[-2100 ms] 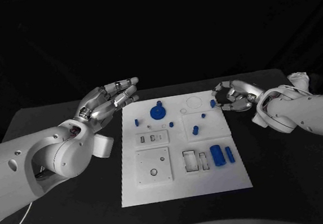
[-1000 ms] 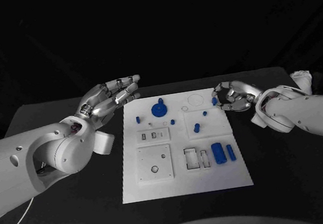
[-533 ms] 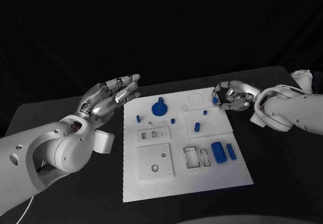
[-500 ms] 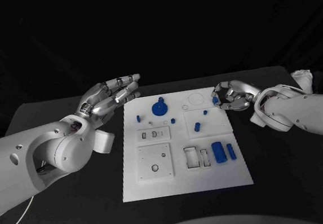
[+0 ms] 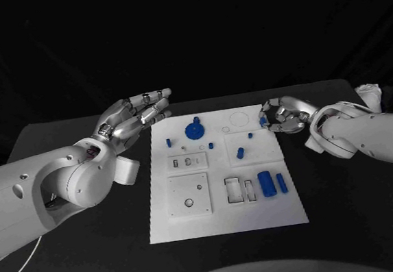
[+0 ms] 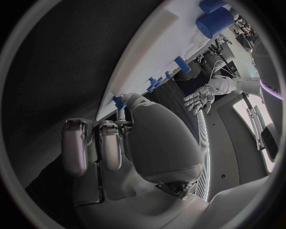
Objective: Assemble the parts on the task board
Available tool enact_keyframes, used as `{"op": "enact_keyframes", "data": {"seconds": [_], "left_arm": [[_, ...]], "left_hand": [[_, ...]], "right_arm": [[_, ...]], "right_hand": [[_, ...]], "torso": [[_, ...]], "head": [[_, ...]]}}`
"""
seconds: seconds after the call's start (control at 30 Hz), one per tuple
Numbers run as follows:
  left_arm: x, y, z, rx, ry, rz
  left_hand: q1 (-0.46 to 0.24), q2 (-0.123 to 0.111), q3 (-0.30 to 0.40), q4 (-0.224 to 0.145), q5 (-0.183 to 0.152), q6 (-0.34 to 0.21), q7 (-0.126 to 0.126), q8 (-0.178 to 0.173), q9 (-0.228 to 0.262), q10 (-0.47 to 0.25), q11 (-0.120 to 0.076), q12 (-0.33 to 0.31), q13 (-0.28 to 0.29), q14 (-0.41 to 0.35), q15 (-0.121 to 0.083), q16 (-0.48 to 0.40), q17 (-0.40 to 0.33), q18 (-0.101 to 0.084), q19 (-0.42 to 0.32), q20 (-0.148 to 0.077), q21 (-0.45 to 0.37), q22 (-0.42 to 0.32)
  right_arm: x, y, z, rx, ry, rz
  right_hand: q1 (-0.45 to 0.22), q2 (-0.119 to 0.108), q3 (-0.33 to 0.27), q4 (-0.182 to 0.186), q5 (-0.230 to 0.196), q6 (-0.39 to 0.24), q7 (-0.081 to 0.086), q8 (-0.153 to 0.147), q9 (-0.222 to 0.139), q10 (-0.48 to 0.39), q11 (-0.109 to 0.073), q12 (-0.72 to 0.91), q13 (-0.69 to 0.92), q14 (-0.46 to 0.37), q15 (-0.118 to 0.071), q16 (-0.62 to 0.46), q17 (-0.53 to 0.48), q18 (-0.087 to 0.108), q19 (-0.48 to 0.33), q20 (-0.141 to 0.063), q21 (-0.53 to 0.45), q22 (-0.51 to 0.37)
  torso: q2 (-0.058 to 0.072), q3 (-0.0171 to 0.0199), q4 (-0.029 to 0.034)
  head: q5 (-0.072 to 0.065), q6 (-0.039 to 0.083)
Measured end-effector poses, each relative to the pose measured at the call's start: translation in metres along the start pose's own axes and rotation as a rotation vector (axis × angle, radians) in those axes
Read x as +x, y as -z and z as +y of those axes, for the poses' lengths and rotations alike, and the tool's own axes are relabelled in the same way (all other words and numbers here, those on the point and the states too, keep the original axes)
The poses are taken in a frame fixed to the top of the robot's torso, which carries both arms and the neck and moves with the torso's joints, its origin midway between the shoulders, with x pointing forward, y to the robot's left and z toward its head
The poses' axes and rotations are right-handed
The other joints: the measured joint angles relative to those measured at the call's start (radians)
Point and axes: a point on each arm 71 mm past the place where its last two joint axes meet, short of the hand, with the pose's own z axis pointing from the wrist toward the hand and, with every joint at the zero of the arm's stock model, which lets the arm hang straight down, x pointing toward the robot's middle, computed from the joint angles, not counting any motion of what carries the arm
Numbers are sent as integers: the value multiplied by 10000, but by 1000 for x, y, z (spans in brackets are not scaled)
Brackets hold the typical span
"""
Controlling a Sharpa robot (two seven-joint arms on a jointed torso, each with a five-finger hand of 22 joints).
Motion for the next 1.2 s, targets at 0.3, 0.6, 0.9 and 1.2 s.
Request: {"op": "enact_keyframes", "data": {"seconds": [0.3, 0.6, 0.9, 1.2], "left_arm": [[0, 0, 0, -15, 4, 6], [1, 0, 0, -26, 10, 20], [1, 0, 1, -34, 15, 29], [1, 0, 1, -40, 22, 39]], "left_hand": [[11, 11, 0, 0, 0, 0, 0, 0, 0, 0, 0, 0, -1, 0, 0, 0, -1, -1, 0, 0, 0, 0], [11, 11, 26, -26, 0, 0, 0, 0, 0, 0, 0, 0, -2, 0, 0, 0, -2, 0, 0, 0, 0, 0], [10, 10, 26, -26, 0, 0, 0, 0, 0, 0, 0, -1, -3, 0, 0, 0, -3, 0, 0, 0, 0, 0], [10, 10, 26, -26, 0, 0, 0, 0, 0, -1, 0, -1, -3, 0, 0, 0, -4, 0, 0, 0, 0, 0]], "right_arm": [[-1, 0, -1, 78, 4, -7], [-1, 0, -2, 126, -5, 25], [-1, 0, -2, 171, -9, 36], [-1, 0, -2, 182, -10, 34]], "right_hand": [[37, 37, 28, -28, -564, -416, 41, -335, -340, 35, 35, 0, 1, -36, 36, 0, -1, 1, -1, 72, -40, -1], [-56, -56, 31, -77, -1276, -720, -8, -947, -870, 0, 71, -66, 0, -36, 36, 0, -2, 0, -1, 71, -132, -1], [-56, -55, 12, -214, -1308, -70, 39, -685, -953, 0, 70, -66, 0, -36, 36, 0, -3, 1, -1, 71, -171, -2], [2, 3, 12, -403, -759, 502, 34, -46, -692, 0, 70, -67, -1, -36, 36, 0, -4, 1, -1, 71, -171, 6]], "torso": [[1, 4, -3], [1, 3, -1], [2, 0, 3], [2, 0, 3]], "head": [[7, -23], [2, -35], [9, -46], [21, -62]]}}
